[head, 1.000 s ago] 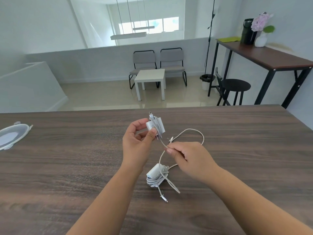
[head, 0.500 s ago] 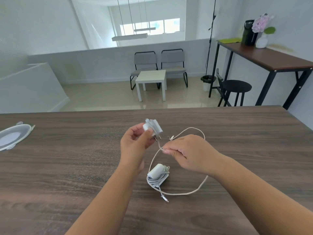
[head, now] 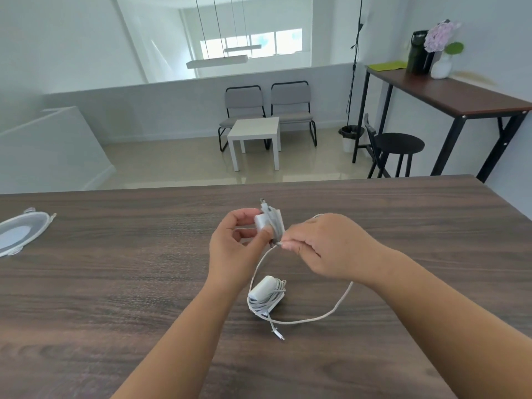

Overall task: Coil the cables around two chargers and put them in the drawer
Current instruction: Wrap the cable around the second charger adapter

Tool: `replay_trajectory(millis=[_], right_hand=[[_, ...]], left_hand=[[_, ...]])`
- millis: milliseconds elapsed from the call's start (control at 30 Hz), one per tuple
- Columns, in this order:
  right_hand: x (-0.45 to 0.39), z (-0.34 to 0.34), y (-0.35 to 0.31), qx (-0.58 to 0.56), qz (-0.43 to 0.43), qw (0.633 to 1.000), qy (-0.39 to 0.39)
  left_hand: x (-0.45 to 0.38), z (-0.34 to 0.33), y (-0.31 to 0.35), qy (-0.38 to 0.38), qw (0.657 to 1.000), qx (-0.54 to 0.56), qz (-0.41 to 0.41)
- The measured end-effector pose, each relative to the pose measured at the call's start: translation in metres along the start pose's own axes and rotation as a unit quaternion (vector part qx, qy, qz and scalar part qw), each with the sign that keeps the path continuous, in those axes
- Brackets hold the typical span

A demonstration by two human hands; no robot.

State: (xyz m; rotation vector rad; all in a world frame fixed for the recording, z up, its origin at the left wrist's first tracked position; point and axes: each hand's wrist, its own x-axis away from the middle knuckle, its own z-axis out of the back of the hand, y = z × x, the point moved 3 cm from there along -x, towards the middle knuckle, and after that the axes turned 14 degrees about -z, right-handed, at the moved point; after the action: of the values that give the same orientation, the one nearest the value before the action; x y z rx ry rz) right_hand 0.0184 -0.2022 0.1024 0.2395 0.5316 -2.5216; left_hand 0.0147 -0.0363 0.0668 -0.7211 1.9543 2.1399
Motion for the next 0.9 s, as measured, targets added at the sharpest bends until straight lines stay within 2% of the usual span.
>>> replay_trajectory(millis=[100, 267, 400, 567, 900], right_hand=[[-0.006, 0.017, 0.006, -0.009, -0.007, 1.000, 0.004], [-0.016, 0.032, 0.017, -0.062, -0.031, 0.998, 0.011], [-0.018, 0.033, 0.019, -0.141, -0.037, 0.989, 0.026], [-0.020, 0.035, 0.020, -0.220, -0.053, 0.974, 0.000], [-0.026, 0.026, 0.028, -0.261, -0.070, 0.961, -0.063]], left_hand=[[0.007, -0.003, 0.009, -0.065, 0.995, -0.053, -0.054], [0.011, 0.003, 0.013, -0.158, 0.985, -0.003, -0.064], [0.010, 0.006, 0.021, -0.194, 0.977, -0.008, -0.083], [0.007, 0.012, 0.023, -0.231, 0.970, -0.009, -0.069], [0.006, 0.014, 0.023, -0.274, 0.960, -0.017, -0.048]])
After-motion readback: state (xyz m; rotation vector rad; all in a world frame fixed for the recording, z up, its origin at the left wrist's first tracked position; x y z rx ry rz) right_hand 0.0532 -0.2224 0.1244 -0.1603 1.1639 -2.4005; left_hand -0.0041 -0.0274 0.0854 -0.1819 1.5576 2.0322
